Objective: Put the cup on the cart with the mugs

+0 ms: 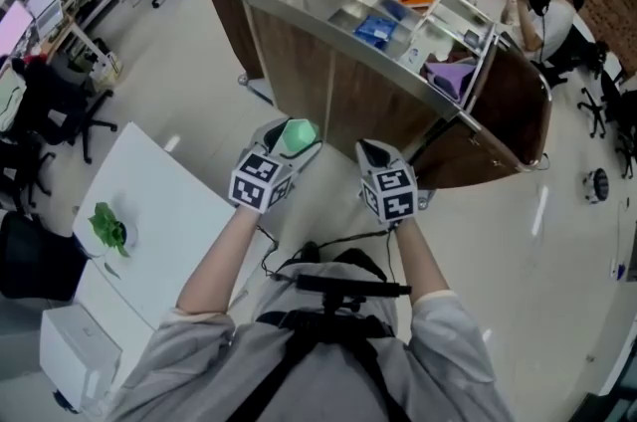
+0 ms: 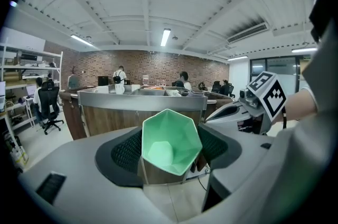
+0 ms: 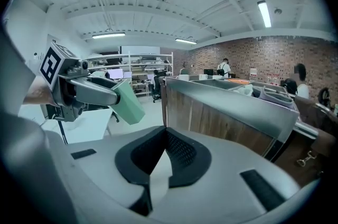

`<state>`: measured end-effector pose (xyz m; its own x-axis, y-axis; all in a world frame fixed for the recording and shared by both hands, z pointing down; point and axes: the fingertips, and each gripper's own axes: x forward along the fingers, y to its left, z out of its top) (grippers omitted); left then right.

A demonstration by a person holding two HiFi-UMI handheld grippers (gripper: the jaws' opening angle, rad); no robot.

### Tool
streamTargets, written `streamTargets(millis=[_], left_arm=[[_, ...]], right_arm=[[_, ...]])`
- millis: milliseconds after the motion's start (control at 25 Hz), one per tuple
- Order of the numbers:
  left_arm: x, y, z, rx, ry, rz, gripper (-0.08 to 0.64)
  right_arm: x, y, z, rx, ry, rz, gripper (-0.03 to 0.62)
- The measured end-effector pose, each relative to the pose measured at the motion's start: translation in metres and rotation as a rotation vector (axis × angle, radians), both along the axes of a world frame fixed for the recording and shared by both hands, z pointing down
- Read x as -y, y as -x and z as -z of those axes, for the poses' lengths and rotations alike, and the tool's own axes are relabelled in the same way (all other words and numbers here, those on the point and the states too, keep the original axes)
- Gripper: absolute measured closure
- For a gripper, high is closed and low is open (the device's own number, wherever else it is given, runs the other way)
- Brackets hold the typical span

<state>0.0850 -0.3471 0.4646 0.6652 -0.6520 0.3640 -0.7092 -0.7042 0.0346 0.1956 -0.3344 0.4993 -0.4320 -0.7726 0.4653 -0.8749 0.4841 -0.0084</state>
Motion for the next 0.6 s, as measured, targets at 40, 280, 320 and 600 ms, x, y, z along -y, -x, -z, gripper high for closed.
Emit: streamTargets(millis=[40,280,320,600], left_arm=[[0.006,0.0,0.001,0.0,0.001,0.0,0.23],[0.049,-0.005,0.005,0.008,0.008,0.031,0.23],[0.057,-0.005,0.006,0.012,0.01,0.037,0.23],[0.128,-0.015,0.038,0.018,0.004,0.092,0.23]], right_arm=[[0.005,0.001,0.001,-0.001,0.001,0.004,0.583],[0.046,0.004,0.002,0.01,0.007,0.054,0.583],[0.053,0.005,0.003,0.013,0.011,0.07,0.583],[0.123,0.005,0.053,0.067,-0.012,0.17,0.583]])
